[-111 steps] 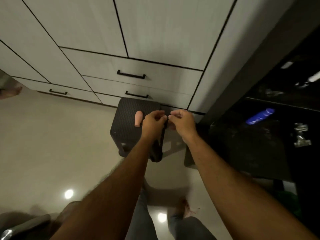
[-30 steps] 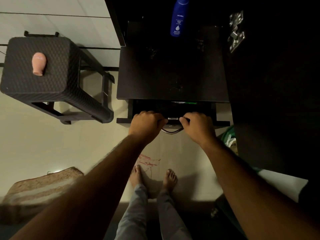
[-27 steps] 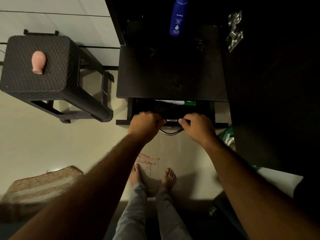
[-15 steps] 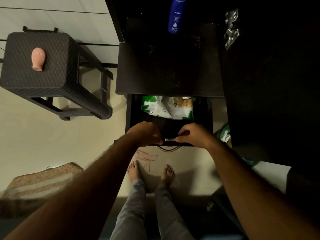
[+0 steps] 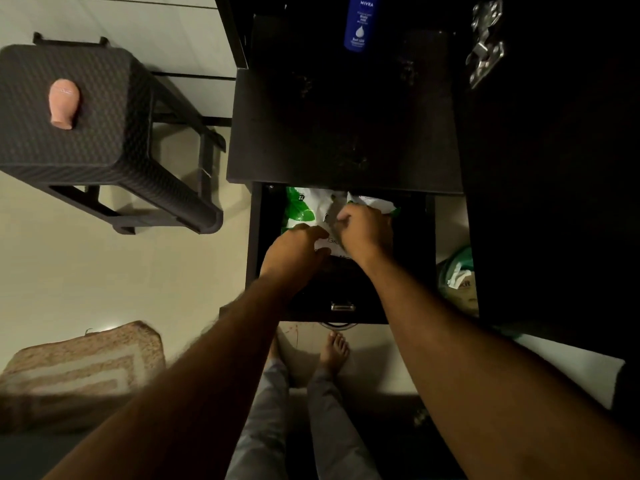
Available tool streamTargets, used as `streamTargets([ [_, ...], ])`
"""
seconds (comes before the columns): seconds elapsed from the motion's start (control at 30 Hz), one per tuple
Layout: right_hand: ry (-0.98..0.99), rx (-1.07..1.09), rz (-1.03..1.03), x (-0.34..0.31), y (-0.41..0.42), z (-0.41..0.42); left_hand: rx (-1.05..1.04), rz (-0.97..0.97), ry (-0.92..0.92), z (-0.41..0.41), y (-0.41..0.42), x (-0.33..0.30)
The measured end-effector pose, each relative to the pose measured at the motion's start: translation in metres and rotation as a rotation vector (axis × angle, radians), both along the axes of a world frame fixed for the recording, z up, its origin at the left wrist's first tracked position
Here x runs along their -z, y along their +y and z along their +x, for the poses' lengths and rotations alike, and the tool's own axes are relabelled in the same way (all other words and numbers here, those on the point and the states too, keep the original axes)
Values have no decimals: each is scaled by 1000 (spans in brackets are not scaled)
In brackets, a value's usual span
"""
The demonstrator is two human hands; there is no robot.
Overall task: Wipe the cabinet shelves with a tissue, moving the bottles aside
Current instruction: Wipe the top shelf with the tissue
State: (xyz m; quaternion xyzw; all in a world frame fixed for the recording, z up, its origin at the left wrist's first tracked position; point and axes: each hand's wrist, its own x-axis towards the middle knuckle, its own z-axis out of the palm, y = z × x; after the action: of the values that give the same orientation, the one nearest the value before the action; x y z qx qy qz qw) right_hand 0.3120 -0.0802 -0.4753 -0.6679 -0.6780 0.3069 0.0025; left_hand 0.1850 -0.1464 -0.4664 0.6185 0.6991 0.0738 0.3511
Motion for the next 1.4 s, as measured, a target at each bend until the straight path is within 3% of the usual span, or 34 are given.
streamTargets([
  [0.23, -94, 85, 14, 23, 1, -13, -20, 66, 1, 0, -5, 15],
  [0.4, -130, 11, 47, 19, 1, -9, -30, 42, -7, -1, -3, 15],
  [0.7, 291, 201, 82, 3, -9, 12, -96, 4, -54, 1, -2, 9],
  [0.97, 543, 310, 94, -15, -23, 28, -379, -98, -339, 11, 5, -9],
  [1.1, 603, 285, 69, -24, -24, 32, -608, -183, -579, 17, 16, -16],
  [1.27, 635, 247, 72, -28, -26, 38, -685, -314, -813, 22, 20, -29],
  [1.4, 664, 224, 24, -30, -29, 41, -677, -326, -833, 25, 20, -27],
])
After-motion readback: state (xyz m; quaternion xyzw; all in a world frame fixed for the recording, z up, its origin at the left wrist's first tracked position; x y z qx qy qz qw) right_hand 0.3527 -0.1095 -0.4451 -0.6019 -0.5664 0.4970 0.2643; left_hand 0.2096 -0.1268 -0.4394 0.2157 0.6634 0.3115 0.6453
